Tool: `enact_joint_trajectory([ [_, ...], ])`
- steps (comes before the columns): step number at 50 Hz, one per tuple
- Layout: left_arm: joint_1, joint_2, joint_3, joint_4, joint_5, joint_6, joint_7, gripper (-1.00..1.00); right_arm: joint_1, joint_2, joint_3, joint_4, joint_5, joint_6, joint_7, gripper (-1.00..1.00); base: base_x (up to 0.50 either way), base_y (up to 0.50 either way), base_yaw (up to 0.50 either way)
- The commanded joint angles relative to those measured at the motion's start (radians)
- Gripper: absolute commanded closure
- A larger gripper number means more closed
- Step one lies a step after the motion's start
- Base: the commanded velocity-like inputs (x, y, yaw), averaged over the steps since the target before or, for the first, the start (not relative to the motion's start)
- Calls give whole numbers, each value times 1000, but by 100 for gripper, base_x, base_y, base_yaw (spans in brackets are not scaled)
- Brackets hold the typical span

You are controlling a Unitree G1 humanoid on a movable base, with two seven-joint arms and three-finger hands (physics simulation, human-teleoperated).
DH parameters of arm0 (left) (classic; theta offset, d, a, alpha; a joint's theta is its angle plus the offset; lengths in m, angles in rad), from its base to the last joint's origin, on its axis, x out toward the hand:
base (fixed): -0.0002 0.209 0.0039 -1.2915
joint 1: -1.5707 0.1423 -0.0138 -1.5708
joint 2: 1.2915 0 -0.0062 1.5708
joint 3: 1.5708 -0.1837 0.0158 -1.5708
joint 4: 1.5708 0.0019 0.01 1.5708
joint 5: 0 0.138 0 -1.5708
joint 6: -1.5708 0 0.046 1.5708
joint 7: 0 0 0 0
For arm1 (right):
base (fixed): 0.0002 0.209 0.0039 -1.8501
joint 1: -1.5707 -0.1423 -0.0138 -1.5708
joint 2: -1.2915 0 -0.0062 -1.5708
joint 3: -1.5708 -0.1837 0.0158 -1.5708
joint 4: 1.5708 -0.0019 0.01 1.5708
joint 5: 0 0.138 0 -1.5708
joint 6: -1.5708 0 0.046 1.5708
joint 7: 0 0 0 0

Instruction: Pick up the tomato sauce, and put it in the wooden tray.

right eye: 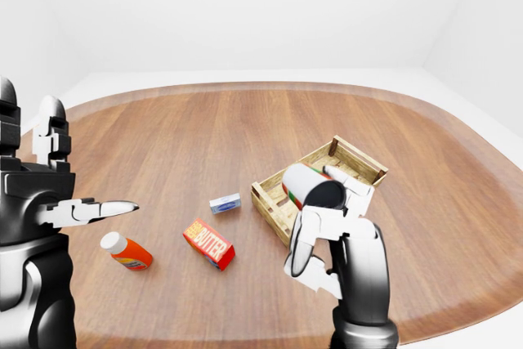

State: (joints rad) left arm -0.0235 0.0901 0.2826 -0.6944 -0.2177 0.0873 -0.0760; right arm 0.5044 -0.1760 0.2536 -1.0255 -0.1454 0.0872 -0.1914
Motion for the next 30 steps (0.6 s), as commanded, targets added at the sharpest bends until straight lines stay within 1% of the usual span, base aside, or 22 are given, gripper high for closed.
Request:
enact_joint_trajectory([
  [1,-1,1,3,2,-2,0,0,-100,-215,130,-126,-22,-177,0,245,100,0,0,0],
  [5,-7,3,4,13,-3,0,2,-100,-299,122,-168,48,-181,0,270,100,0,0,0],
  [7,-9,4,6,13,-6,0,3,-100,-310,123,-179,75,-186,0,275,100,0,0,0],
  [9,-10,6,7,15,-5,0,5,-100,-354,127,-201,125,-185,0,291,100,0,0,0],
  [14,-10,7,9,4,-12,0,7,-100,-417,125,-223,188,-197,0,318,100,0,0,0],
  [18,-13,7,7,12,-11,0,8,-100,-484,121,-248,282,-202,0,336,100,0,0,0],
  [27,-16,10,11,9,-17,0,10,-100,-594,102,-291,496,-197,0,352,100,0,0,0],
  [28,-15,10,11,8,-18,0,11,-100,-607,110,-307,520,-184,0,350,100,0,0,0],
  [30,-18,11,11,12,-18,0,11,-100,-640,105,-324,579,-167,0,348,100,0,0,0],
])
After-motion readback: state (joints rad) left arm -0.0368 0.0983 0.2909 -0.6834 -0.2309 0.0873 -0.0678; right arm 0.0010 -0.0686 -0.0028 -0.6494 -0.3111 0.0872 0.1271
